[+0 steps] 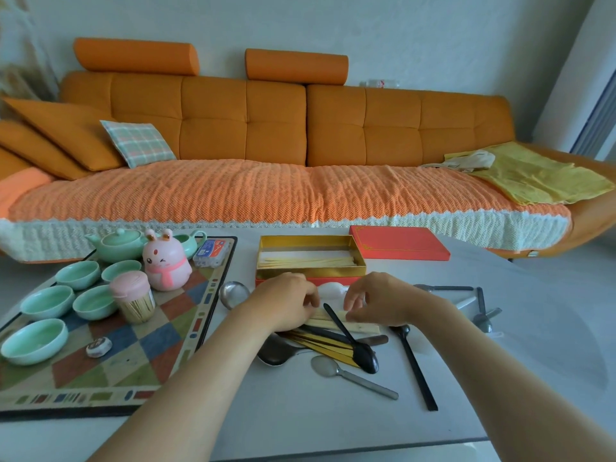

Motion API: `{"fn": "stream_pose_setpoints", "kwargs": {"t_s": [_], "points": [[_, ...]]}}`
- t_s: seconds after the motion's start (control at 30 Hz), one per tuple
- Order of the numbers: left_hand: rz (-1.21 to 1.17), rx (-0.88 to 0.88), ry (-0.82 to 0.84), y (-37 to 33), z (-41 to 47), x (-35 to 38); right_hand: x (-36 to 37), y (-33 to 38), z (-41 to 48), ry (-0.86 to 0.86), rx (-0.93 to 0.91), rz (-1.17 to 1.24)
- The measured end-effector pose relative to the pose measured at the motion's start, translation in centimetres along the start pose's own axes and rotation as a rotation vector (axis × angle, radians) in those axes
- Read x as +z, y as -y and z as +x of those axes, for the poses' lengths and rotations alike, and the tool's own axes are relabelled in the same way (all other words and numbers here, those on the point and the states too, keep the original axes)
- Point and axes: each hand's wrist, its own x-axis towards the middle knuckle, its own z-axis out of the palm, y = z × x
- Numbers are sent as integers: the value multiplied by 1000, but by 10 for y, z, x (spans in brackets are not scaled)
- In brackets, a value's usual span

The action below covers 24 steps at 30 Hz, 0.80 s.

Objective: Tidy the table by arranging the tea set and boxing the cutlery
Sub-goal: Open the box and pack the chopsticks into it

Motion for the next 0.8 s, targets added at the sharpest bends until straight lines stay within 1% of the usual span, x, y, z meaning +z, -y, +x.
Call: {"fn": "stream_pose_setpoints", "kwargs": {"t_s": [0.23,0.33,0.5,0.57,0.7,0.8], "points": [[-22,23,-39,0,0,4,4,1,6,-40,42,22],[-17,37,-116,2,0,6,3,4,8,-75,30,-15],[-43,51,-367,11,10,-2,-2,5,15,-324,-21,34],[-35,45,-428,17,13,-6,-2,4,22,-425,-68,27],[53,-2,-472,32,13,-11,2,0,42,-605,-119,-33],[135,-48,-463,40,11,-12,5,-1,58,-671,-71,-57]]}}
